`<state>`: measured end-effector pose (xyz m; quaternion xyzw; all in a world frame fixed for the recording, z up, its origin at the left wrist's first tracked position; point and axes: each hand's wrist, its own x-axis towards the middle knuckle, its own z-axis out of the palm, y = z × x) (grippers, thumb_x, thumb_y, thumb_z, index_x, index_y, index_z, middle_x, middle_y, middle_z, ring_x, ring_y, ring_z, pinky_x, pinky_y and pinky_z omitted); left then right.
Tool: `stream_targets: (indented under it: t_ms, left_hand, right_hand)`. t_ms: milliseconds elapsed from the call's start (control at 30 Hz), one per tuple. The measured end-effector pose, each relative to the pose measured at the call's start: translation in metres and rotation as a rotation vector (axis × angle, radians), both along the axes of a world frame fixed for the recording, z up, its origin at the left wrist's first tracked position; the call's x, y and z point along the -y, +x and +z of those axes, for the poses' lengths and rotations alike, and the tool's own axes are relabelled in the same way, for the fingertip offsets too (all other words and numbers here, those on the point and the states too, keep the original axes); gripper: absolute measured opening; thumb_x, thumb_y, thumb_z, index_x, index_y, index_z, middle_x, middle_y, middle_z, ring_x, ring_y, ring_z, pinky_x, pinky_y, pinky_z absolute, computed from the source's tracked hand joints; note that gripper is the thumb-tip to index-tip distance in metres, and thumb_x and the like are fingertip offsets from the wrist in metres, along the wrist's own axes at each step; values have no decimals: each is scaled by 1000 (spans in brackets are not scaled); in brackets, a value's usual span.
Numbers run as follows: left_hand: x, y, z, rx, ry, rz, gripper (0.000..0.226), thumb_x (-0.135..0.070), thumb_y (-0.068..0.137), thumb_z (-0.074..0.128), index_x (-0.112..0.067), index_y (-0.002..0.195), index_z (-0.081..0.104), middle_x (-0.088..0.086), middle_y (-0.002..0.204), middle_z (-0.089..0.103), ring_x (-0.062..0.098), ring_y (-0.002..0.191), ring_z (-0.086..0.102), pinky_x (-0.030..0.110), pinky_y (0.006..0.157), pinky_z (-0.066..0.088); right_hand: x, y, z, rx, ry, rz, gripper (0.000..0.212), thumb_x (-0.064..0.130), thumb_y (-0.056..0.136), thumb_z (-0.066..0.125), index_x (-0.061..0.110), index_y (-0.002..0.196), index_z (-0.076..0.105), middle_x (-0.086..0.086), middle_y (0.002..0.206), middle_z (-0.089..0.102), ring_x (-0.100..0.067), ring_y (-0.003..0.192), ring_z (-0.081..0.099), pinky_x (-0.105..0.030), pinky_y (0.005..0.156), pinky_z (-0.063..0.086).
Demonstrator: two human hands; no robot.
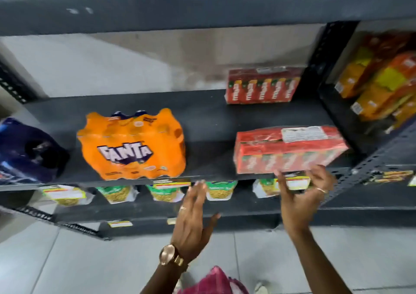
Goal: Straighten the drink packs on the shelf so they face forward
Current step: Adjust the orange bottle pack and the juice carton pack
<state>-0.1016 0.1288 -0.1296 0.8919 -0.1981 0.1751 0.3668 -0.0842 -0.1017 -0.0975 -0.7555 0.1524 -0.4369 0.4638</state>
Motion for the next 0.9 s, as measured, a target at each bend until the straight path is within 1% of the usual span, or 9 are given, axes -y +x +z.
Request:
stream_targets:
  t_ms: [67, 133, 233, 367, 500, 567, 633, 733, 900]
  left_hand:
    - [47, 20, 8, -173, -79, 8, 81, -66, 84, 39, -30, 146, 2, -4, 156, 12, 19, 146, 5, 29, 118, 9]
    - [80, 47, 7, -253, -119, 96, 94, -77, 76, 33, -21, 147, 10, 0, 155, 14, 20, 145, 4, 25, 117, 0]
    - [98, 78, 7, -263, 19, 178, 96, -75, 72, 41, -6, 138, 39, 16, 144, 45, 27, 142, 28, 25, 116, -10]
    - [99, 85, 1, -347, -12, 250, 80, -67, 71, 50, -10, 127, 48, 15, 133, 57, 26, 134, 41, 20, 117, -3]
    - [99, 82, 9, -383, -144, 273, 61, -49, 68, 69, -14, 116, 54, 3, 112, 68, 30, 113, 58, 43, 110, 33]
    - [100, 79, 18, -364, -203, 284, 50, -28, 68, 77, -11, 110, 57, -6, 98, 64, 24, 100, 62, 34, 93, 48]
    - [99, 79, 21, -338, -198, 304, 47, -17, 67, 82, -7, 106, 59, -3, 96, 62, 17, 90, 61, 17, 75, 49]
    - [98, 79, 21, -324, -187, 327, 44, -11, 68, 81, -3, 106, 59, 1, 96, 63, 15, 86, 60, -2, 65, 40]
    - [96, 73, 23, -293, -154, 332, 38, -20, 67, 83, -9, 99, 65, 0, 96, 64, 19, 86, 61, 10, 68, 41]
  right_hand:
    - [66, 6, -4, -69, 40, -8, 89, 38, 71, 81, -6, 133, 34, -23, 131, 38, -26, 119, 45, -43, 104, 43]
    - [111, 14, -4, -229, 110, 172, 97, 34, 66, 85, 5, 142, 32, -9, 140, 41, -16, 130, 44, -34, 111, 38]
    - [133, 30, -10, -491, -21, 376, 69, 28, 69, 84, 5, 125, 51, -7, 113, 65, -20, 112, 62, -14, 92, 43]
    - [139, 38, -26, -538, -113, 336, 74, 66, 70, 65, 10, 117, 56, -19, 114, 70, -45, 117, 58, -51, 93, 49]
    - [142, 36, -31, -512, -165, 347, 55, 48, 77, 70, 14, 117, 54, -15, 106, 73, -34, 91, 70, -38, 70, 54]
    - [142, 36, -27, -493, -245, 344, 46, 34, 79, 73, 18, 117, 53, -17, 101, 74, -35, 81, 71, -29, 63, 45]
    - [142, 40, -29, -503, -279, 361, 44, 34, 80, 71, 23, 117, 50, -21, 108, 72, -37, 84, 71, -28, 63, 45]
    - [146, 40, -32, -549, -273, 404, 55, 45, 81, 61, 13, 126, 56, -22, 125, 65, -35, 94, 71, -33, 75, 53]
    - [147, 37, -37, -548, -236, 415, 52, 31, 84, 67, 9, 130, 55, -21, 132, 60, -38, 119, 58, -46, 95, 52]
